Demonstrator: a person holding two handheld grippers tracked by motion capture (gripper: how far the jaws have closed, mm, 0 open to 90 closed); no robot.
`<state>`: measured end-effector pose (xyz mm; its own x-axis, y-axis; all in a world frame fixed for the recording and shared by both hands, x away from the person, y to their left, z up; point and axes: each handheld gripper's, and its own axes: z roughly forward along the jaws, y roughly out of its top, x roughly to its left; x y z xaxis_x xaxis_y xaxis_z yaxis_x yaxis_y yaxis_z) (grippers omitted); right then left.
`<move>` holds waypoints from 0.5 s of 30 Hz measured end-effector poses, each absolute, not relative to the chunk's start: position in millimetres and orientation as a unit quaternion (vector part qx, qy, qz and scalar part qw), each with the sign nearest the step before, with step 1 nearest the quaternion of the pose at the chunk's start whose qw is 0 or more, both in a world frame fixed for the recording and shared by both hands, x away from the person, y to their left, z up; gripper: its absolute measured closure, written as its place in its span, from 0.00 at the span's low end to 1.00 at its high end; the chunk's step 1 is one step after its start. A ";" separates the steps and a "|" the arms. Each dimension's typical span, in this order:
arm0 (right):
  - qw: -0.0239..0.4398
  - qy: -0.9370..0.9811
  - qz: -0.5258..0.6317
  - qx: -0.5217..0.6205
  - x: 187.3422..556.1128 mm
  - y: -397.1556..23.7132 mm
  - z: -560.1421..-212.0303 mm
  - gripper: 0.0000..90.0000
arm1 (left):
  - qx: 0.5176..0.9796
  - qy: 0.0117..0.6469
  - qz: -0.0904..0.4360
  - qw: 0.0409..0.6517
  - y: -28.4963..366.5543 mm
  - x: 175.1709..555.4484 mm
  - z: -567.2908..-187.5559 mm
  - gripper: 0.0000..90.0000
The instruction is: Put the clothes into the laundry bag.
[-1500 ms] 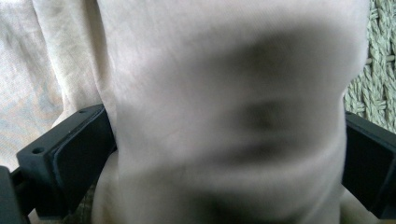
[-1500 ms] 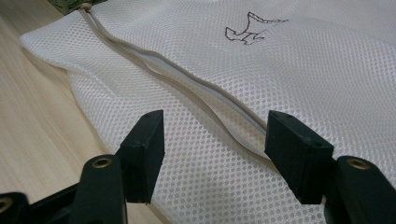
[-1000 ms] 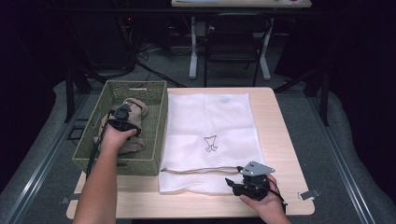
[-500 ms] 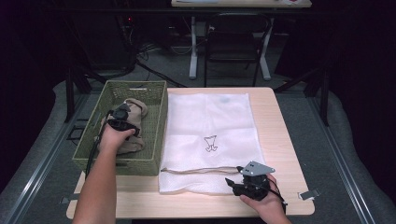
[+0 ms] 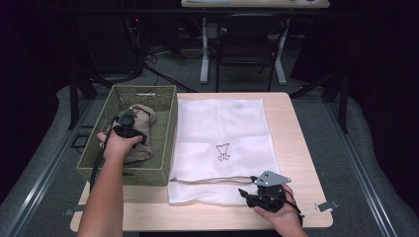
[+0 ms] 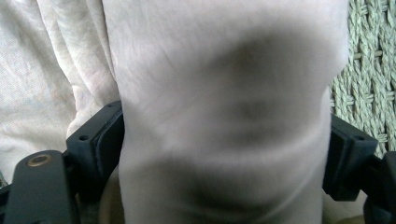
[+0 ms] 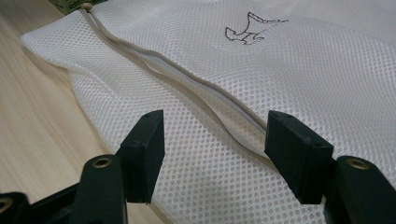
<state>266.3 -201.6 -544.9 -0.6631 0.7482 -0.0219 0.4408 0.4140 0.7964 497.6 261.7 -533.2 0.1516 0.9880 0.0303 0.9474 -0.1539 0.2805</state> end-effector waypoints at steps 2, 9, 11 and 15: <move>0.192 0.819 0.401 0.363 266.3 -201.7 -544.9 0.42 | 0.751 0.645 0.104 0.100 262.3 497.6 -533.3 0.20; 0.192 0.819 0.402 0.363 266.2 -202.2 -544.7 0.42 | 0.749 0.647 0.103 0.101 263.3 497.3 -532.1 0.23; 0.192 0.819 0.402 0.362 266.1 -202.2 -544.7 0.42 | 0.749 0.647 0.103 0.102 263.7 497.1 -531.8 0.24; 0.192 0.818 0.402 0.363 266.3 -202.2 -544.6 0.42 | 0.747 0.647 0.106 0.106 264.4 496.6 -531.6 0.26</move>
<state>266.3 -202.2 -544.6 -0.6631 0.7482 -0.0221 0.4397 0.4133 0.7974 496.6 264.4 -531.6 0.1394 0.9900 0.0217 0.9452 -0.1396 0.2951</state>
